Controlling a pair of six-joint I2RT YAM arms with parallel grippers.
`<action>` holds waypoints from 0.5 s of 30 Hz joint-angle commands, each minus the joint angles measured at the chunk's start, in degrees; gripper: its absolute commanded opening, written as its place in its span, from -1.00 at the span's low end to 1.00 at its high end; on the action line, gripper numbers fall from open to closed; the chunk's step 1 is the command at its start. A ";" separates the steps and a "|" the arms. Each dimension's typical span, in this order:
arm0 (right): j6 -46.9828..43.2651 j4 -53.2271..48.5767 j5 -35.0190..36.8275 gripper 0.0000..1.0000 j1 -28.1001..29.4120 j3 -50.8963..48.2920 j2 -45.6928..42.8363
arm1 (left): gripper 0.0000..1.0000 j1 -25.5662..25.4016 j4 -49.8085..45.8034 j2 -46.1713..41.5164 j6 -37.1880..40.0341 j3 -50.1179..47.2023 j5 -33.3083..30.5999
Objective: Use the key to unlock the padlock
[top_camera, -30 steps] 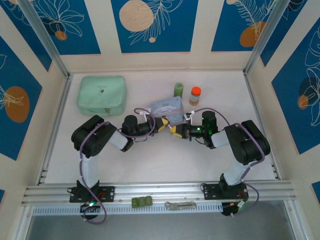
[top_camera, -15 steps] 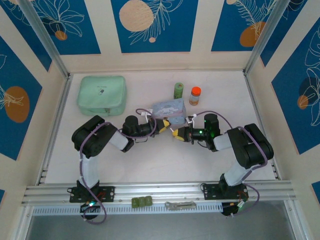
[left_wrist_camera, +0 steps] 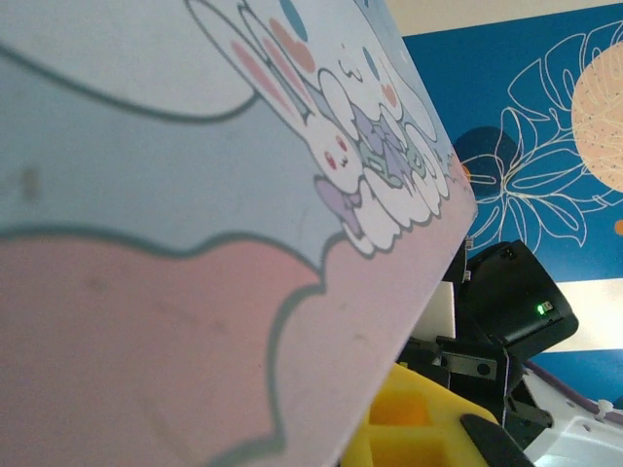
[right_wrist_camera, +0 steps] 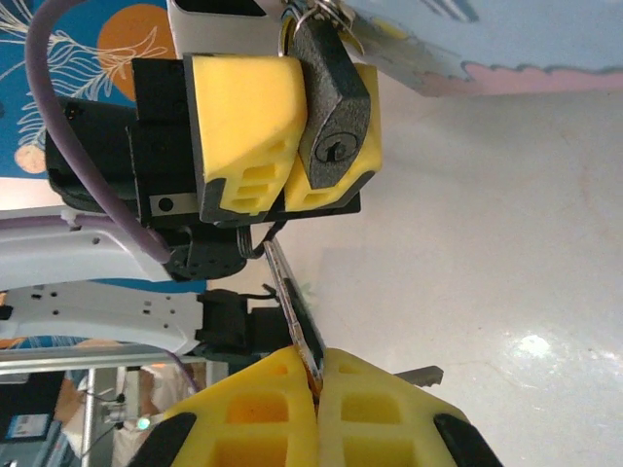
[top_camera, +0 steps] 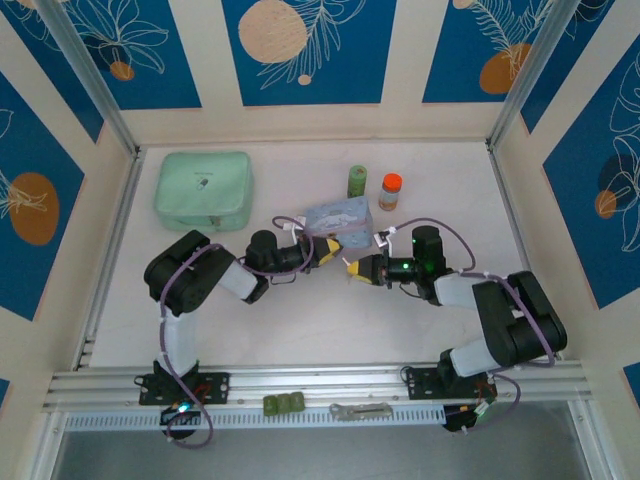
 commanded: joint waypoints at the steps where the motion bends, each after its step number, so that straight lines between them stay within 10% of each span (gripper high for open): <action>1: -5.49 -8.28 2.57 -1.00 0.63 2.29 -1.14 | -1.00 -0.73 4.43 -0.03 0.25 1.00 1.43; 15: -2.74 -3.16 3.84 -1.00 1.41 3.73 2.80 | -1.00 -1.08 4.44 -0.63 0.29 0.89 1.43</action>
